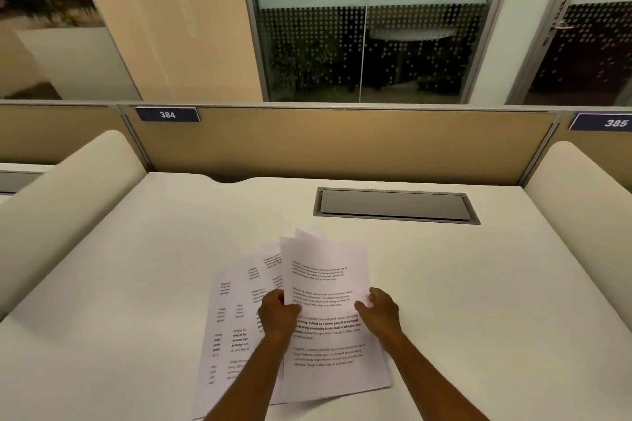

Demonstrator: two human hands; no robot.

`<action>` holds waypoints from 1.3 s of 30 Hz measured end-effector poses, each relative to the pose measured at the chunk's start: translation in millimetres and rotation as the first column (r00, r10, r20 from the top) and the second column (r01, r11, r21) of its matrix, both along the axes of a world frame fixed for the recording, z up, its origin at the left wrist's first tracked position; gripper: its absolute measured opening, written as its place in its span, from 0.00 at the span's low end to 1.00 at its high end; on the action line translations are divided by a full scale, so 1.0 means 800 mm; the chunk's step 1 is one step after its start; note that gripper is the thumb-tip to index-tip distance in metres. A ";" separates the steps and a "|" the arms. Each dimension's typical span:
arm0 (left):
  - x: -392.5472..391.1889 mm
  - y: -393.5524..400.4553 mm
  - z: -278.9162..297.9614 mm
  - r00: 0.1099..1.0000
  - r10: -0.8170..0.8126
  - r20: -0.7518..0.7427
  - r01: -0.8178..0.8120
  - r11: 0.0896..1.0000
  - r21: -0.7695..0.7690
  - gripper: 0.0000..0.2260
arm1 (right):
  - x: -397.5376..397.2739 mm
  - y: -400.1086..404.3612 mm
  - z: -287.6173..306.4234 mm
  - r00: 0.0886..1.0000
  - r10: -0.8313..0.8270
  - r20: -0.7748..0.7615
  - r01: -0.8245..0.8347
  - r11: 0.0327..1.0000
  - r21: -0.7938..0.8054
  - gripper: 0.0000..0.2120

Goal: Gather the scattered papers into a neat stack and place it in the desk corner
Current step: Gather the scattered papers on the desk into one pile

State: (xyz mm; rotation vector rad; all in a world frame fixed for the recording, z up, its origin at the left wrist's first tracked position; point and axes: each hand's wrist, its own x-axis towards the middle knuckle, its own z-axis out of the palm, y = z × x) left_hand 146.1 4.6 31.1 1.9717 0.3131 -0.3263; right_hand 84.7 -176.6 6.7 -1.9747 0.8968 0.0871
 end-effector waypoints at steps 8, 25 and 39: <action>0.011 0.050 -0.021 1.000 0.004 -0.024 0.001 0.976 0.219 0.09 | 0.018 0.033 -0.002 0.987 0.152 -0.043 -0.156 0.981 -0.117 0.32; 0.022 0.135 -0.042 0.997 0.055 -0.059 -0.013 0.839 0.544 0.21 | 0.031 0.070 -0.018 0.960 0.202 -0.192 -0.260 0.900 -0.349 0.39; 0.027 0.118 -0.033 0.997 0.031 -0.064 -0.033 0.999 -0.028 0.23 | 0.040 0.097 -0.018 0.972 0.188 -0.142 -0.215 0.953 -0.215 0.38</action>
